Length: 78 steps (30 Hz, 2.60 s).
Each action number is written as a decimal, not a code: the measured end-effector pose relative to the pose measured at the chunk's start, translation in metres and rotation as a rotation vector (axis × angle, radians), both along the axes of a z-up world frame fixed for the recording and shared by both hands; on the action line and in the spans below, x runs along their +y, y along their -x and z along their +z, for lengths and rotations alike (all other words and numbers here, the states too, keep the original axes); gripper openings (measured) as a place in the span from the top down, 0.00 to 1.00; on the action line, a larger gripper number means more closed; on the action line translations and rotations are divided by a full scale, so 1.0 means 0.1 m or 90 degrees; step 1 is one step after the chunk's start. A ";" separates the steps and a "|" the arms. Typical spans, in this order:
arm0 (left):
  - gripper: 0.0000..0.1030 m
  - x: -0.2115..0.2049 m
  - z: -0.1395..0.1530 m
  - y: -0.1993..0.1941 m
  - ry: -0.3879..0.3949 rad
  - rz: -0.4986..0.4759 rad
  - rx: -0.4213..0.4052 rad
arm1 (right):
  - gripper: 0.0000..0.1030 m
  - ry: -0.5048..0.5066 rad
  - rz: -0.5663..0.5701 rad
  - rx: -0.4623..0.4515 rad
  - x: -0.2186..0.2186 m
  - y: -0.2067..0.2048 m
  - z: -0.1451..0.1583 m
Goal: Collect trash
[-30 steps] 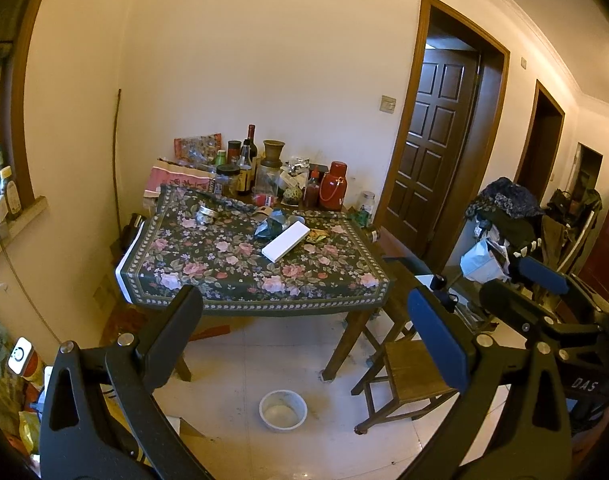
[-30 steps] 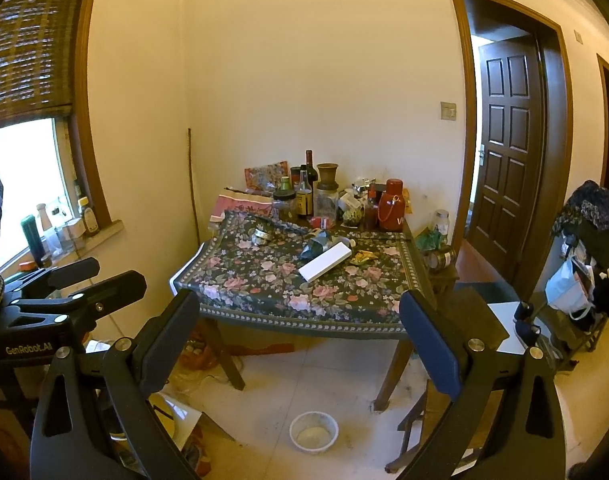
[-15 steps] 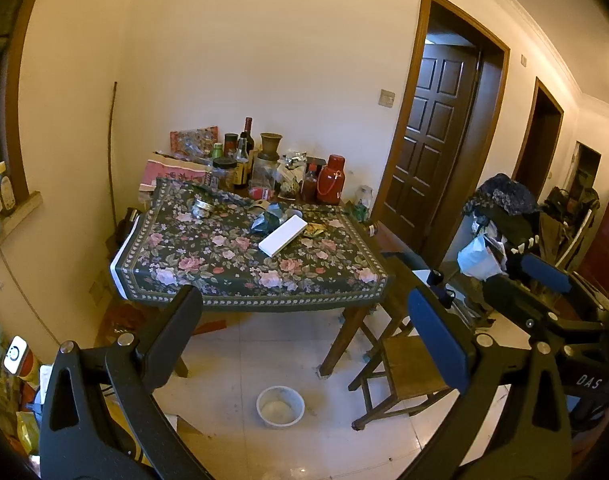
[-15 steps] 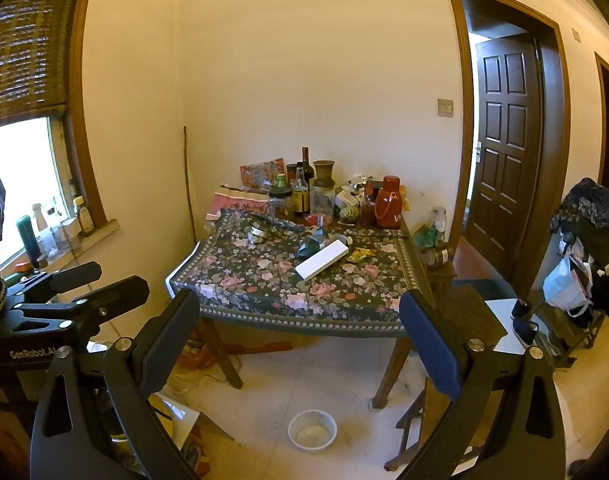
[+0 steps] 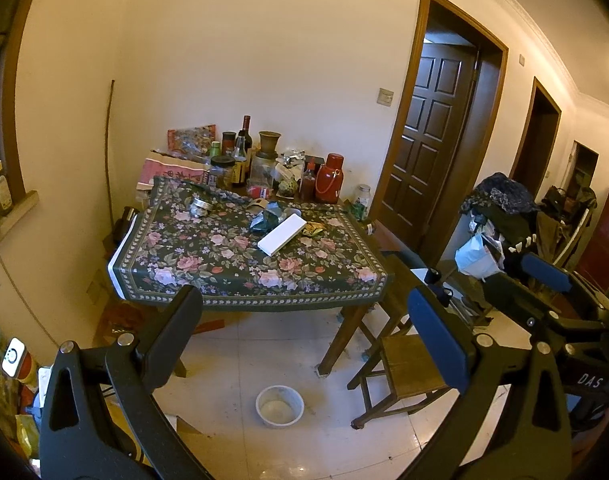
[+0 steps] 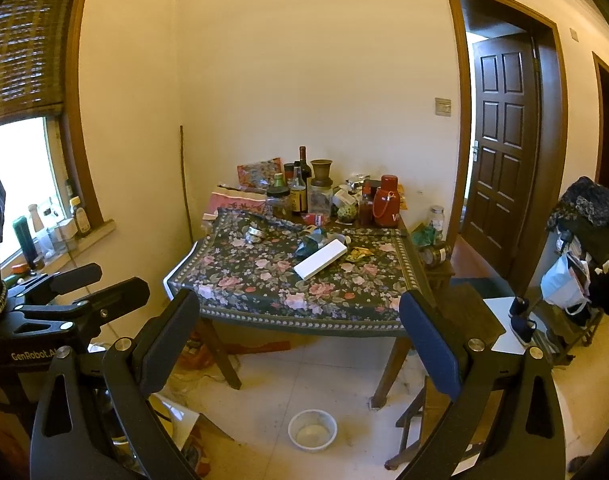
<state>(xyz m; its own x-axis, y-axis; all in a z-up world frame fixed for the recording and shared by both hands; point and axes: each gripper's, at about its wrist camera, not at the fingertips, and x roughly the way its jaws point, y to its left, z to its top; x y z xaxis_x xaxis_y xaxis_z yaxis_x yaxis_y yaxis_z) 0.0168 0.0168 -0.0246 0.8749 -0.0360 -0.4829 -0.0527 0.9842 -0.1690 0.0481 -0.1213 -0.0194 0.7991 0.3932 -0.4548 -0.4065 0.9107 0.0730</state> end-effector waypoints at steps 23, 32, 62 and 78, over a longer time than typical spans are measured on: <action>0.00 0.21 0.05 -0.28 0.000 -0.029 -0.008 | 0.03 0.007 -0.078 0.006 0.12 -0.21 0.03; 0.00 0.30 0.07 -0.99 -0.013 -0.017 -0.007 | 0.03 0.022 -0.123 -0.015 0.02 -0.76 0.07; 0.00 0.84 -1.15 -4.43 -0.028 0.078 0.203 | 0.04 0.036 -0.044 0.270 0.22 -3.78 -1.08; 0.07 1.77 -1.74 -5.49 -0.049 -0.083 0.303 | 0.19 -0.122 -0.163 0.586 1.15 -4.83 -2.53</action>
<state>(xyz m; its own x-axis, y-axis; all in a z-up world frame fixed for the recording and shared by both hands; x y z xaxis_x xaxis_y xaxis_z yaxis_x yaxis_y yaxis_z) 0.5660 0.1935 -0.1983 0.5475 -0.0792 -0.8331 0.0176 0.9964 -0.0831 0.5315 -0.0058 -0.2724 0.2348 0.3897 -0.8905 0.0923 0.9031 0.4195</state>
